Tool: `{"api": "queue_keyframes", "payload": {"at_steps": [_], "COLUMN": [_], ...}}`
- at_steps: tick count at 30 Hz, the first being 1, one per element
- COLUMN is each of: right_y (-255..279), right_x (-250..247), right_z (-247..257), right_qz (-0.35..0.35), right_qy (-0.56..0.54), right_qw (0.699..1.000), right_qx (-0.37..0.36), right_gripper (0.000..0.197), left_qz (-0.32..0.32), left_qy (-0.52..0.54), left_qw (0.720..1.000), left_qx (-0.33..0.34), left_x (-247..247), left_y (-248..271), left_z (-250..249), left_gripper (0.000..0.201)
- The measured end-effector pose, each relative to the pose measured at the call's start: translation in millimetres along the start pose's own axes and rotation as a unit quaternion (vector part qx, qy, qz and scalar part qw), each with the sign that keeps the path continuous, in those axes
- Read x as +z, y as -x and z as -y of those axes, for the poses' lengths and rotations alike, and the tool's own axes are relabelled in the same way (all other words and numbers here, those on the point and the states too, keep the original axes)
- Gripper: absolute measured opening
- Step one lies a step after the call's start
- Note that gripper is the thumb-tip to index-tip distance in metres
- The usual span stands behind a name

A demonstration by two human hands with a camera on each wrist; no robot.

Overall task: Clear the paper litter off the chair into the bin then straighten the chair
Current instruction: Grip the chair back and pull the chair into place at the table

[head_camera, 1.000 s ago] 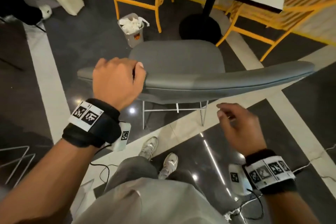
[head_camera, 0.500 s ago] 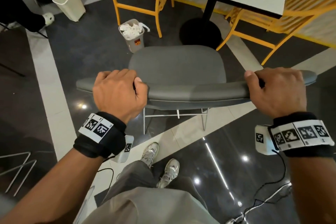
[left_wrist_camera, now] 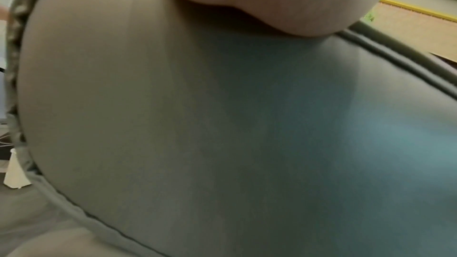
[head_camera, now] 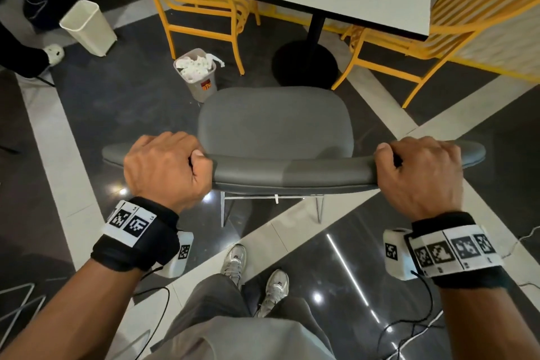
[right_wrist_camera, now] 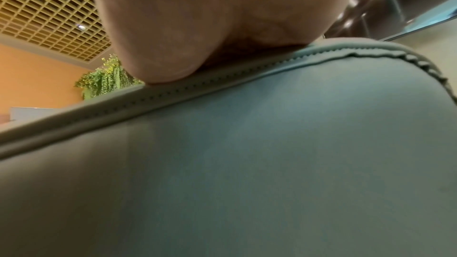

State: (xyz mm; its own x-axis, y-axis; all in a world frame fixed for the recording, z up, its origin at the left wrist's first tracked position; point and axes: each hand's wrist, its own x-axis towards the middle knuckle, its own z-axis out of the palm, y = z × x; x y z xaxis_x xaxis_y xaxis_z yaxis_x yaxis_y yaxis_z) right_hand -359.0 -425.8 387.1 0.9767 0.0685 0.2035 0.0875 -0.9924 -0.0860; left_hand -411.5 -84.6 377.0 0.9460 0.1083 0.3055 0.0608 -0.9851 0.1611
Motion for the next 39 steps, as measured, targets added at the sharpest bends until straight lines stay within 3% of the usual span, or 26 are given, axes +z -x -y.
{"api": "queue_keyframes", "payload": {"at_steps": [12, 17, 24, 39], "right_y": [14, 4, -8, -59], "right_x": [4, 10, 10, 20], "right_z": [52, 54, 50, 40], "right_qz": [-0.019, -0.034, -0.050, -0.083], "right_qy": [0.010, 0.016, -0.001, -0.027], "right_qw": [0.999, 0.996, 0.994, 0.993], "right_qx": [0.048, 0.086, 0.093, 0.082], "right_gripper": [0.040, 0.036, 0.034, 0.031], "left_qz": [0.063, 0.055, 0.048, 0.011], "left_qy": [0.028, 0.032, 0.027, 0.068], "left_qw": [0.997, 0.997, 0.996, 0.995], "left_qx": [0.041, 0.039, 0.068, 0.066], "left_x": [2, 5, 11, 32], "left_y": [-61, -67, -80, -133], "left_z": [53, 54, 51, 42], "left_gripper": [0.034, 0.029, 0.026, 0.025]}}
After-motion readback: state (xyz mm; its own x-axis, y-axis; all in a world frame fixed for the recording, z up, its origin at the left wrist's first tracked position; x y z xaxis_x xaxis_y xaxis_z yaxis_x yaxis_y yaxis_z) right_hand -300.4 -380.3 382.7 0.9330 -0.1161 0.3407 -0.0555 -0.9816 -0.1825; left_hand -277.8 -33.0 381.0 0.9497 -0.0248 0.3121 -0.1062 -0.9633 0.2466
